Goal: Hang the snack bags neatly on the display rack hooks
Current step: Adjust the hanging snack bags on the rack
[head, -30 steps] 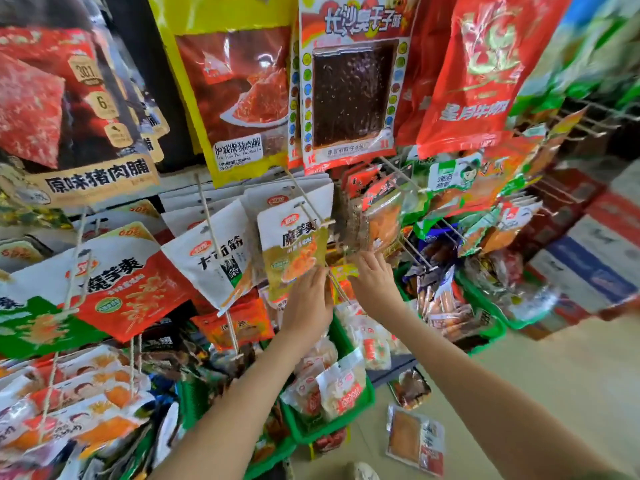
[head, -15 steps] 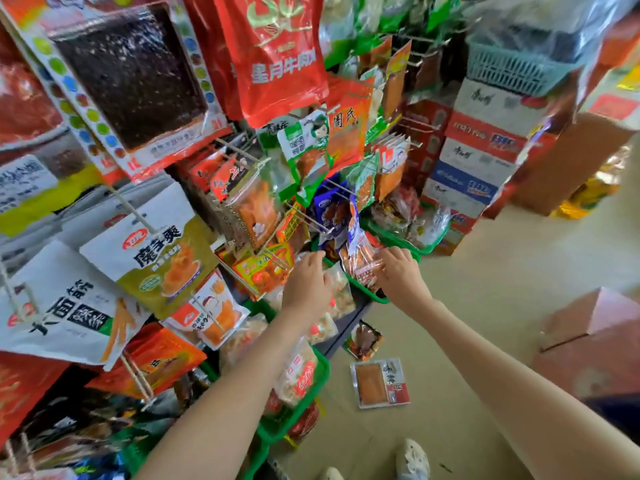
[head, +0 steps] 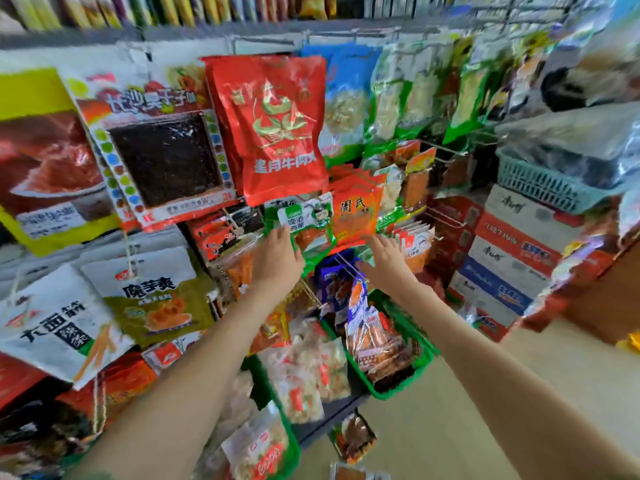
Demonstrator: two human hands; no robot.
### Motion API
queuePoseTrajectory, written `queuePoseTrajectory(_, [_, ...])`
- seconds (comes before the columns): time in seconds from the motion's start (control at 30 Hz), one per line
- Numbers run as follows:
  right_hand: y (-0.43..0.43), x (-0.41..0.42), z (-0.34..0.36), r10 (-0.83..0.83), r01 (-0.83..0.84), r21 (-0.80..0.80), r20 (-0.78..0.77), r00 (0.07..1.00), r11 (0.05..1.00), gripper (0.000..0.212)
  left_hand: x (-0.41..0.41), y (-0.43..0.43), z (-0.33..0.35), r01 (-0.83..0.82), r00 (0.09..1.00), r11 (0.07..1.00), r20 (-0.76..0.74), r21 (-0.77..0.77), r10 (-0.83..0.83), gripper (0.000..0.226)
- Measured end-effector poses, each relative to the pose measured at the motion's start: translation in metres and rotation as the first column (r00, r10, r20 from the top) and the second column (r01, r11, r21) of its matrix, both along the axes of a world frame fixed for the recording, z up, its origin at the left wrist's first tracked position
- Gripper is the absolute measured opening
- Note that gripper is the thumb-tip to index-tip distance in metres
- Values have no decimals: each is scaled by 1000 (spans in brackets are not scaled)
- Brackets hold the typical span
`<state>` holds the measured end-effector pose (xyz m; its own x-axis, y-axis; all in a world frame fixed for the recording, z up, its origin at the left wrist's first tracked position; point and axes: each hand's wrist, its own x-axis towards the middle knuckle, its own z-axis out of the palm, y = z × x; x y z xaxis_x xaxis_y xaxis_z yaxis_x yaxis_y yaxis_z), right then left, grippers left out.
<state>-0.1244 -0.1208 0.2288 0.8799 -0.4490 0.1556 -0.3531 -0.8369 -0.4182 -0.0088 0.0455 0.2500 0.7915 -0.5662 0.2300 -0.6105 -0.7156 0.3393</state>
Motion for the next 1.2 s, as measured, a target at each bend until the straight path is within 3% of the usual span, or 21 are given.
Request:
queuePoseTrajectory(0.17, [-2,54,22,137,-135,82,-20,990,987,57,14,-1,1,27,999,1000,-28,-6,-27,57])
queuePoseTrajectory(0.33, [-15,105,26,137,-128,72,-142,980,989,60,35,0,8,28,1000,1000,-2,-4,-28,55])
queuePoseTrajectory(0.43, [-23,133,25,91,-76,106,-150,985,991,65,47,-2,6,51,996,998,-77,24,-49,63])
queuePoseTrajectory(0.53, [-28,157,18,57,-40,140,-126,990,989,48,52,-8,4,74,981,996,-186,50,-64,72])
queuePoseTrajectory(0.63, [-21,162,17,20,-1,108,-175,984,994,36,57,-14,3,122,973,992,-201,45,-111,75])
queuePoseTrajectory(0.73, [-24,166,12,12,-12,120,1,1000,993,33,66,-18,-2,140,970,989,-208,37,-129,75])
queuePoseTrajectory(1.0, [-21,132,14,-126,51,378,176,976,924,14,74,-31,-13,172,985,973,-10,155,-172,69])
queuePoseTrajectory(1.1, [-24,118,18,-76,8,345,184,980,938,13,73,-36,-18,166,981,972,76,165,-180,66])
queuePoseTrajectory(1.2, [-28,104,15,-1,-34,283,123,992,959,9,65,-41,-21,203,975,972,63,116,-212,65])
